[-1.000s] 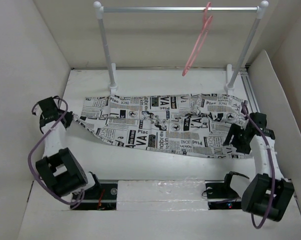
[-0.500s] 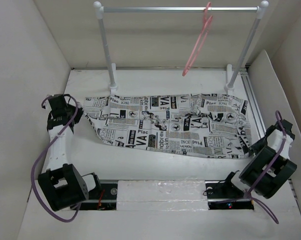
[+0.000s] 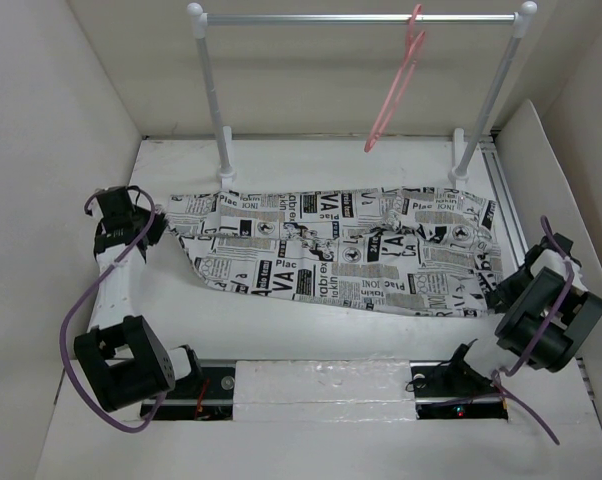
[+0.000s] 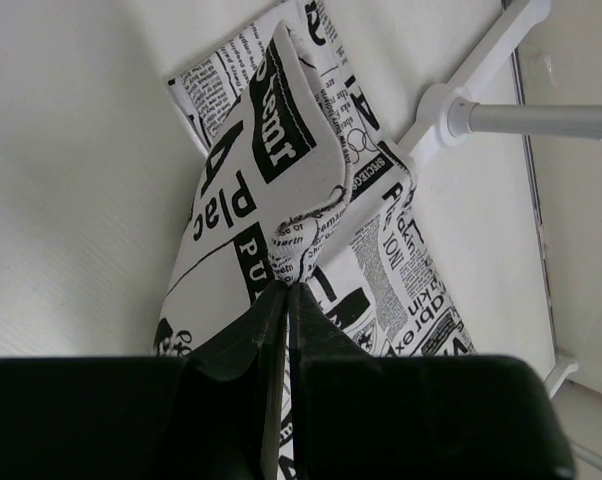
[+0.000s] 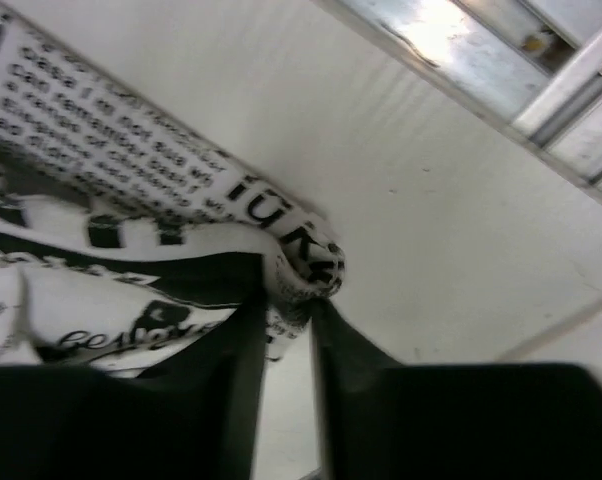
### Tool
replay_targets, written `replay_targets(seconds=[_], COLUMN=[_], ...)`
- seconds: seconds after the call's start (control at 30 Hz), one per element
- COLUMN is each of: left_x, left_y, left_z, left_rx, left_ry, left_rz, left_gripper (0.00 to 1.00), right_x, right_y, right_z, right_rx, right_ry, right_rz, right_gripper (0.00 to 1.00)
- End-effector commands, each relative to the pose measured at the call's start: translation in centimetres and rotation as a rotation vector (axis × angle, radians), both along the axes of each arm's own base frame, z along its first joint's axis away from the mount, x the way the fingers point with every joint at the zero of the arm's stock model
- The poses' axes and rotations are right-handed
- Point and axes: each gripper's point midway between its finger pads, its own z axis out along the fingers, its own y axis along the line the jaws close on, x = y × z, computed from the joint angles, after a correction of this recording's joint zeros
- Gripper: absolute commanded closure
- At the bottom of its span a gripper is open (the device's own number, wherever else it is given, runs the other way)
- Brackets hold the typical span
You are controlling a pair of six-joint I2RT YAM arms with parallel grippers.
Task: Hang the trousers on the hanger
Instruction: Fold the trousers at the center of the board.
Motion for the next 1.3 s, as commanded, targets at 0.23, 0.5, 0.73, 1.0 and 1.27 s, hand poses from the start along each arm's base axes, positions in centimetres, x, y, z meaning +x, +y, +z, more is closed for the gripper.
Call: replay_targets(seconds=[0.23,0.5,0.73,1.0,1.27], left_x=[-0.2,2.2,6.3,12.0,18.0], left_y=[3.6,7.2,8.3,9.6,8.4], left_z=[1.0,3.0,3.0,2.4,-1.3], left_rx=[0.09,0.176,0.199,0.245,0.29], left_ry=[-0.001,0.097,0.11,0.152,0.206], left_rz=[0.118,0.196,0.184,0.156,0.066], left_gripper=[1.0,1.0,1.0,1.0,1.0], right_x=[3.7,12.1,20.5,29.0,36.2], right_y=[-5.7,-5.9,-6.7,-8.7,-10.1], right_z=[7.2,17.1,19.2,17.9,16.8], right_rx=[-0.262,-0.443,-0.456,-0.43,-0.425], right_ry=[-0.085,-0.292,-0.316,-0.33,-0.423], right_rz=[0.149,0.241,0.358,0.467,0.485], right_gripper=[1.0,1.0,1.0,1.0,1.0])
